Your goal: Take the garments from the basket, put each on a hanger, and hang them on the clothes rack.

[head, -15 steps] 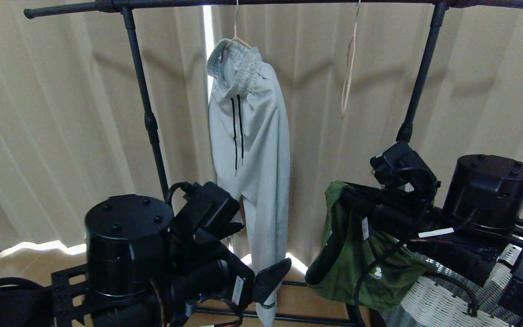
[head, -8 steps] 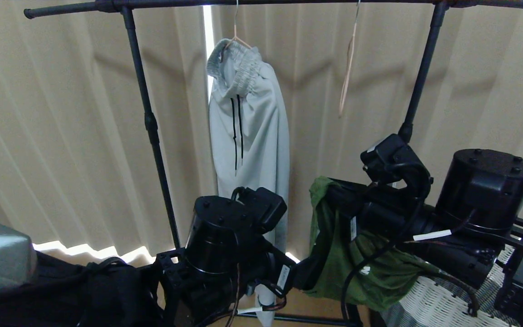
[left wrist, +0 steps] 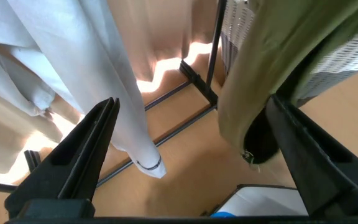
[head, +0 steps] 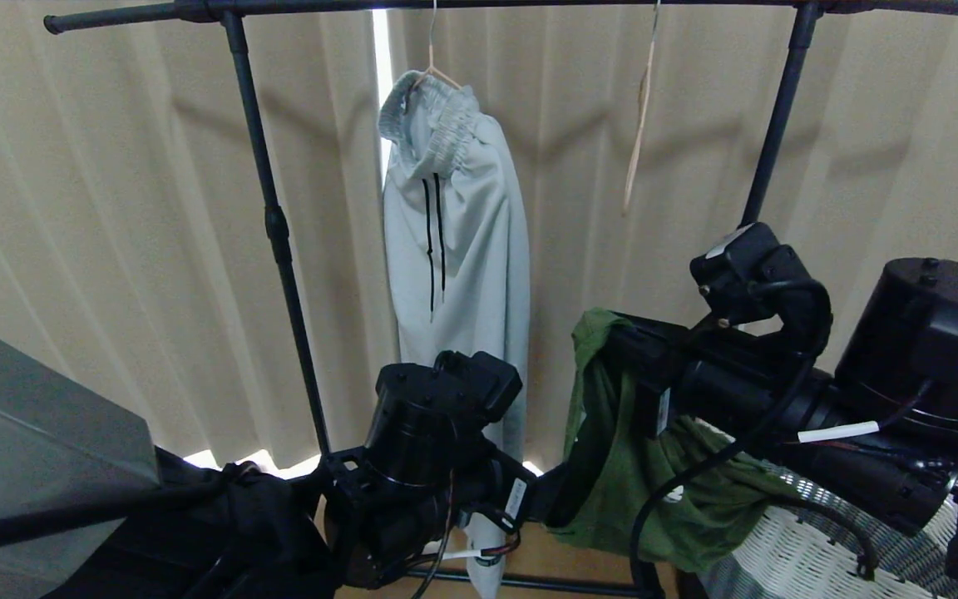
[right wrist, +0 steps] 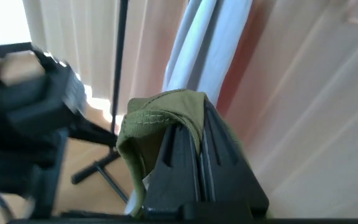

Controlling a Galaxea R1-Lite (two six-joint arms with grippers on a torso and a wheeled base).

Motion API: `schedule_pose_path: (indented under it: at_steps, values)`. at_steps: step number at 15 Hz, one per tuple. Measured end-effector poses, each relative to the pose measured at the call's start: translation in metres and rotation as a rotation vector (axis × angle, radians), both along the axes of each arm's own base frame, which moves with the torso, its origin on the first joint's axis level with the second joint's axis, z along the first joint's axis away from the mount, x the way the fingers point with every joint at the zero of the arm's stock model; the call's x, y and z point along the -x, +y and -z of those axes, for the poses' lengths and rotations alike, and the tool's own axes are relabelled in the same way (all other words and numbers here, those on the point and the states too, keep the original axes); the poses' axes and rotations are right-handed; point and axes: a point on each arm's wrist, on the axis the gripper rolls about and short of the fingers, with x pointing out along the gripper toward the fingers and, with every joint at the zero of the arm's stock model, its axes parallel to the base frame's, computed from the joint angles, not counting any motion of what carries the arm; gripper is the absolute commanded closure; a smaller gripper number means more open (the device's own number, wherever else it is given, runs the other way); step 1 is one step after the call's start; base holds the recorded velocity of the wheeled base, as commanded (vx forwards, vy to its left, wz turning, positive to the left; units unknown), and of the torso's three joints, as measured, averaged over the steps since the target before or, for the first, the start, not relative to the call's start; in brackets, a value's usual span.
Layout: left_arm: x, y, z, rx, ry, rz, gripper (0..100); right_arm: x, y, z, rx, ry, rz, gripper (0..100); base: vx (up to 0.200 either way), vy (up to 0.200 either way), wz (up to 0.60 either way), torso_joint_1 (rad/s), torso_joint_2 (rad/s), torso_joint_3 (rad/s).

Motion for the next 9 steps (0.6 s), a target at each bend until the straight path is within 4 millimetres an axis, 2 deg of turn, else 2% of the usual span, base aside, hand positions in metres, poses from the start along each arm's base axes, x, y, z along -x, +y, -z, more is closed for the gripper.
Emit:
schedule_pose_path:
  at_steps: [6, 9]
  values:
    - [0.000, -0.004, 0.000, 0.002, -0.003, 0.010, 0, 0.006, -0.002, -0.010, -0.071, 0.010, -0.007, 100, 0.000, 0.000, 0.00, 0.000, 0.00, 0.000]
    - [-0.002, -0.003, 0.006, -0.016, 0.008, -0.003, 0, 0.006, -0.002, -0.020, -0.125, 0.002, -0.007, 100, 0.000, 0.000, 0.00, 0.000, 0.00, 0.000]
